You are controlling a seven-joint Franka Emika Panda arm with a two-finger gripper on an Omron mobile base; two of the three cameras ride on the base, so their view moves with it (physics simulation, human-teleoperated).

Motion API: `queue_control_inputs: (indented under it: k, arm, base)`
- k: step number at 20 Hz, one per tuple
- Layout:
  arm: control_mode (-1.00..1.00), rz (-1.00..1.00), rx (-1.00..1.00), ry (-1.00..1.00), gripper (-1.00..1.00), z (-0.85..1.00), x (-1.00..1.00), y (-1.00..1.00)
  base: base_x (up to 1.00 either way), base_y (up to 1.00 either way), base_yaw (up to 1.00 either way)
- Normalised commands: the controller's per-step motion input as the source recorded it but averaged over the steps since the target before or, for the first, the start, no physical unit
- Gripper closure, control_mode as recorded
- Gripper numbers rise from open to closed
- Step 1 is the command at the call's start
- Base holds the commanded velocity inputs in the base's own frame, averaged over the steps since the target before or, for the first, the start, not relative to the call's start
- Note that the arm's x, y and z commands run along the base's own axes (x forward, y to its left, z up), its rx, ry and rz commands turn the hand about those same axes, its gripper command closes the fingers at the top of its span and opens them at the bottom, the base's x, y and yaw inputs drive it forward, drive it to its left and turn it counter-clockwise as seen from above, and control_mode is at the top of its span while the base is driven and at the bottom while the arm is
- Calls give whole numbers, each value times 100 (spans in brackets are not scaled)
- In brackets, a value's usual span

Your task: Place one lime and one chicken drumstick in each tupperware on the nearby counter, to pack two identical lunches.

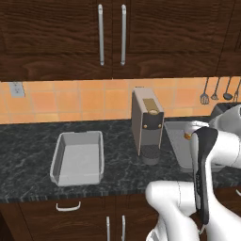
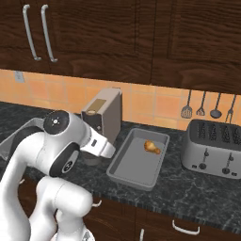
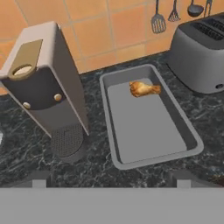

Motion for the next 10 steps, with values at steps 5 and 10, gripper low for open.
queue_control_inputs:
  k: [5, 10]
  arm:
    - [-100, 17, -1, -9, -100, -51, -6, 51]
    - [100, 11, -2, -8, -100, -28, -14, 26]
  base:
    - [0, 0, 0]
    - [-7, 19, 5]
